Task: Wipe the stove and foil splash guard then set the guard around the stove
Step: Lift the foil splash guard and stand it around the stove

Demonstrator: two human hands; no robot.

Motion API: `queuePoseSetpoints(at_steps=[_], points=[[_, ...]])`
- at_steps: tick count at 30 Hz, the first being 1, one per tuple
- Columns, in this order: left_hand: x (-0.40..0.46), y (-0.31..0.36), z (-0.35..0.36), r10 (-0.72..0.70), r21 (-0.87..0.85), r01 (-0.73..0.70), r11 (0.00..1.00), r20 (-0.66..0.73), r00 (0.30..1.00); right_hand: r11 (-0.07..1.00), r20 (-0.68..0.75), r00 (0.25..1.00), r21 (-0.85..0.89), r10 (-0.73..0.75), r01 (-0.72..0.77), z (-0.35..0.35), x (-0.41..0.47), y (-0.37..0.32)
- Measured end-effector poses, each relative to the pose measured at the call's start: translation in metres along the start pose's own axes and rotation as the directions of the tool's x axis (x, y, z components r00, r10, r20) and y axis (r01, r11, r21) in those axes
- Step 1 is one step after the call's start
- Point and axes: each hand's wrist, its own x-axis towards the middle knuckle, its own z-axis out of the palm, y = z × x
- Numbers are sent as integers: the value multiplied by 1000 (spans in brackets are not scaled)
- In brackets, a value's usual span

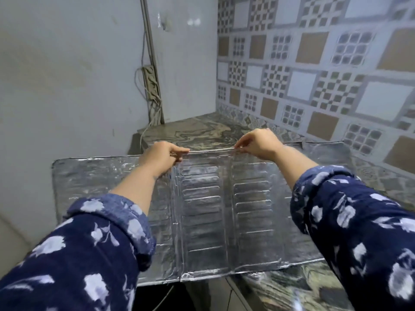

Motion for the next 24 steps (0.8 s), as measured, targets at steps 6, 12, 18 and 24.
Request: queuePoseSetpoints(at_steps=[6,12,18,24], points=[[-14,-14,-36,11,54,-6,999,-89,996,998,-12,998,3,67,-67,-25,-17,19],[-19,-21,-39,20,61,-15,998,-84,996,967,-91,978,195,186,-166,-32,-29,30],[-12,-25,-39,16,97,-7,995,-88,996,909,-50,964,350,260,-227,-41,-35,16],[12,-11,-53,115,159,-87,983,-180,977,916,-212,931,341,296,-214,-56,-25,6]])
